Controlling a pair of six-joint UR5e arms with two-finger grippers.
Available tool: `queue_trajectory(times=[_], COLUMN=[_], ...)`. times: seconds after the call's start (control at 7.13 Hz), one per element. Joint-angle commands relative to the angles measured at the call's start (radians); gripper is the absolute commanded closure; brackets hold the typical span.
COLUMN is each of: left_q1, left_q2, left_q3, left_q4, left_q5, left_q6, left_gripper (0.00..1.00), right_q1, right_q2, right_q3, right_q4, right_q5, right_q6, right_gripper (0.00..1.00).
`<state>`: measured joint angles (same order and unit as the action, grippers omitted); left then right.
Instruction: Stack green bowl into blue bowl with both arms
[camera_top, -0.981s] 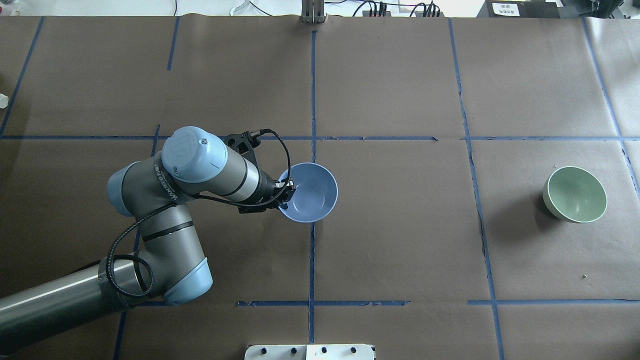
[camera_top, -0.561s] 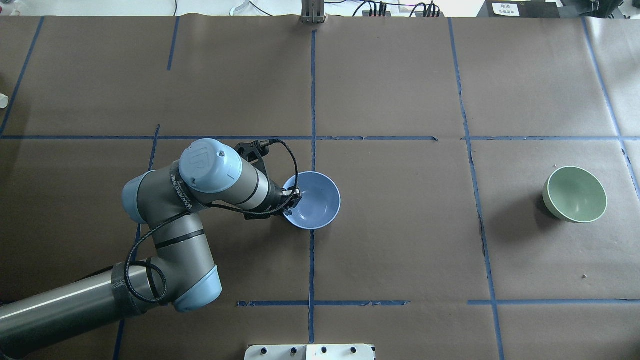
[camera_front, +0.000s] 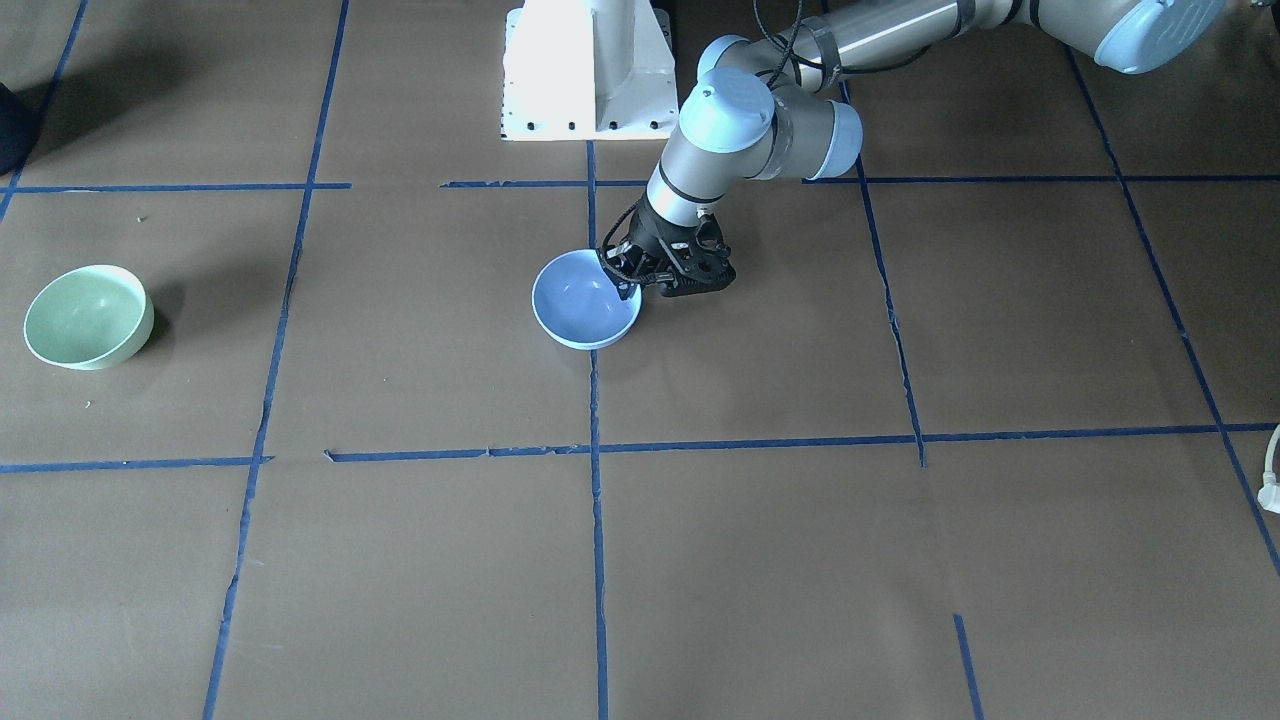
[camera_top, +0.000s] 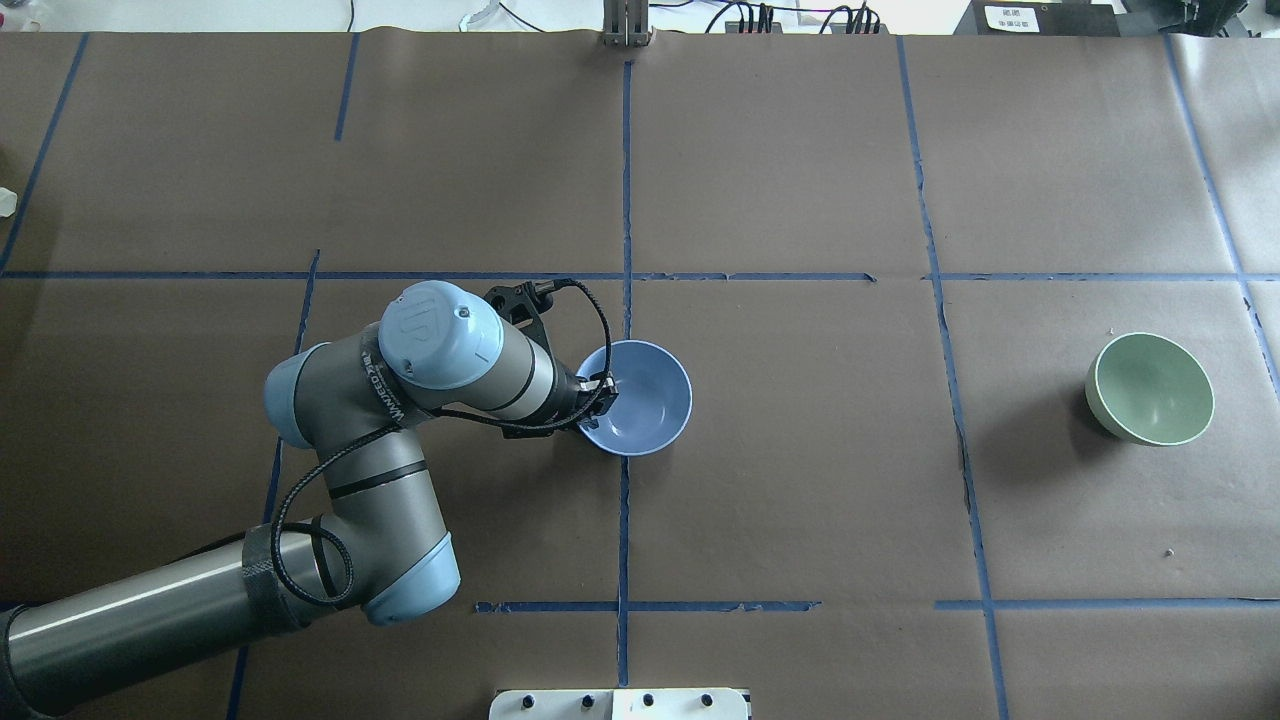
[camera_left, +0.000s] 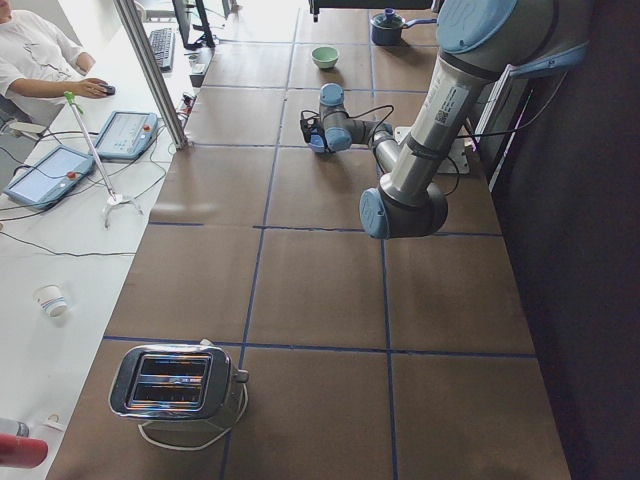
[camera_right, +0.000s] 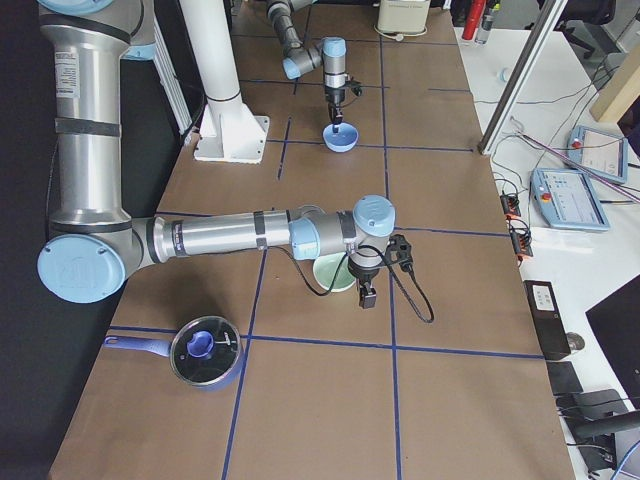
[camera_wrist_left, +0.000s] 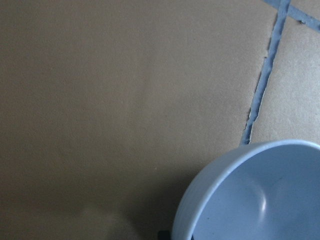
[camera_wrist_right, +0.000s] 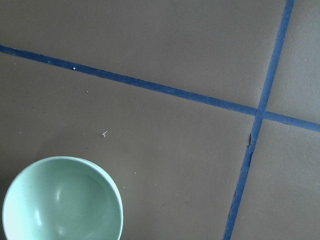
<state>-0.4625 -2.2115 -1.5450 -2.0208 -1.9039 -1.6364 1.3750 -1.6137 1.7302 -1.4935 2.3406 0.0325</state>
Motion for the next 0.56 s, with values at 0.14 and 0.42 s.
queue_trajectory(times=[0.14,0.42], left_q1=[-0.002,-0.086], left_q2=[-0.004,0.015], left_q3=[-0.021,-0.113], left_q4=[0.001,0.008], left_q5=[0.025,0.026], left_q6=[-0.002,0.0], left_gripper=[0.0,0.0], right_q1=[-0.016,-0.089], right_q2=[0.0,-0.032], right_q3=[-0.001,-0.007], right_q4=[-0.001,0.161], right_q5=[0.005,0.006], right_q6=[0.004,0.233], right_gripper=[0.0,0.0])
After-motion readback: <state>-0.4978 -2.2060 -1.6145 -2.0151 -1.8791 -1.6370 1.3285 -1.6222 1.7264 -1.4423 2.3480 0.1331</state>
